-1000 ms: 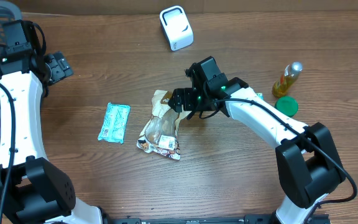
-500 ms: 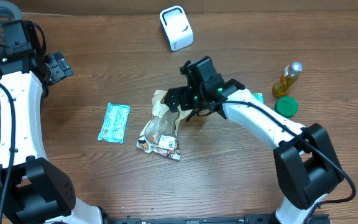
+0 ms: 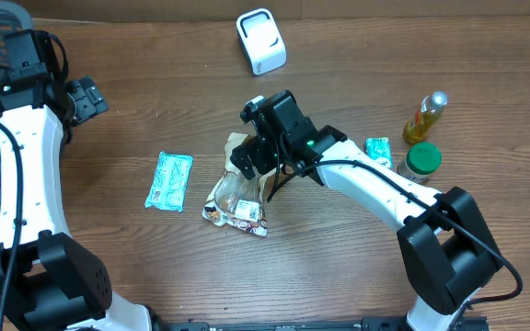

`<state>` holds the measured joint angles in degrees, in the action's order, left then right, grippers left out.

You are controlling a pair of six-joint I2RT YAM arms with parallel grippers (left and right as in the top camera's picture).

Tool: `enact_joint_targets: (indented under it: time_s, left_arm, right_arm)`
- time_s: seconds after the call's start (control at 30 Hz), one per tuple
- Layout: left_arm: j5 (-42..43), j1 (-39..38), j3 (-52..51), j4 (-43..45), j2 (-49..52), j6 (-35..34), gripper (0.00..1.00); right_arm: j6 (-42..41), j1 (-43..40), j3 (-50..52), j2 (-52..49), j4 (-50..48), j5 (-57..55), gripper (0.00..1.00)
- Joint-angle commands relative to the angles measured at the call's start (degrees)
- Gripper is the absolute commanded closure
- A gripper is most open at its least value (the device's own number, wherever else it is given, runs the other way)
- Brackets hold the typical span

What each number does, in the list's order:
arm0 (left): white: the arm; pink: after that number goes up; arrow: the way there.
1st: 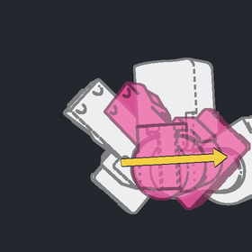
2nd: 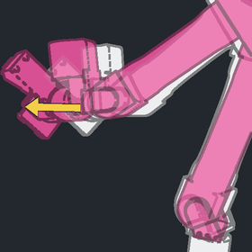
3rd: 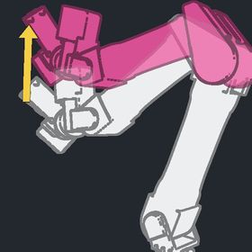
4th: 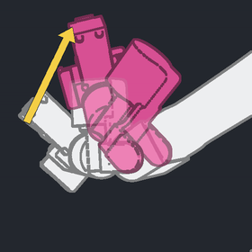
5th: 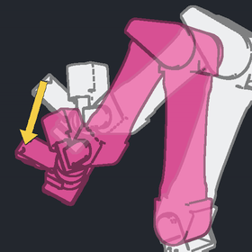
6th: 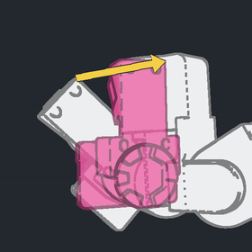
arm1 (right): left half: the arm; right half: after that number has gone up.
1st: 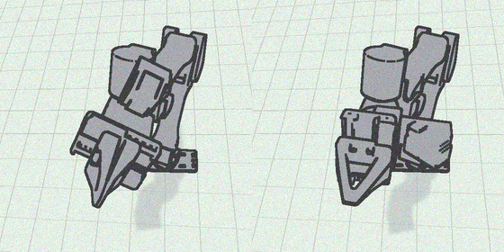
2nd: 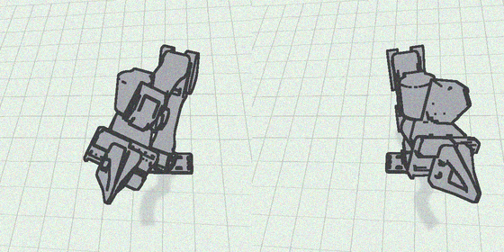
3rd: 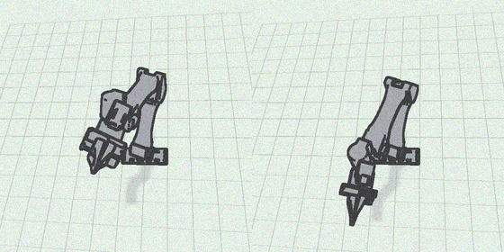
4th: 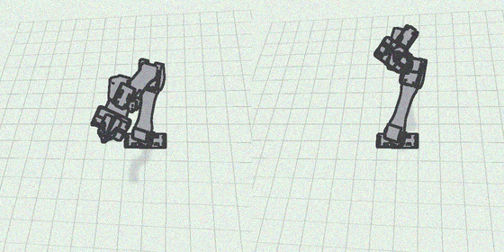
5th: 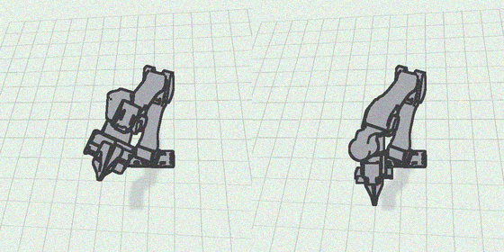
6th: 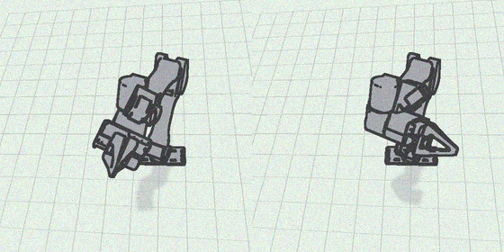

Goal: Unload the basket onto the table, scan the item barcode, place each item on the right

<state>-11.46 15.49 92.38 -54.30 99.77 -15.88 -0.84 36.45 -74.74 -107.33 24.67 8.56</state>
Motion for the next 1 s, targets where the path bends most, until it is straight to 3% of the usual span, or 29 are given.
enact_joint_targets:
  time_s: [0.0,0.37,0.97]
  left_arm:
    - [-0.7,-0.2,1.0,0.1,-0.5,0.7,0.00]
    - [-0.7,-0.2,1.0,0.1,-0.5,0.7,0.01]
    - [-0.7,-0.2,1.0,0.1,-0.5,0.7,0.00]
  right_arm:
    - [4.3,-0.1,-1.4,0.5,0.0,-1.2,0.00]
    - [4.2,-0.4,-1.4,-3.2,2.2,-1.3,0.00]
    - [-3.9,-6.1,-1.5,-2.7,19.9,-3.0,0.09]
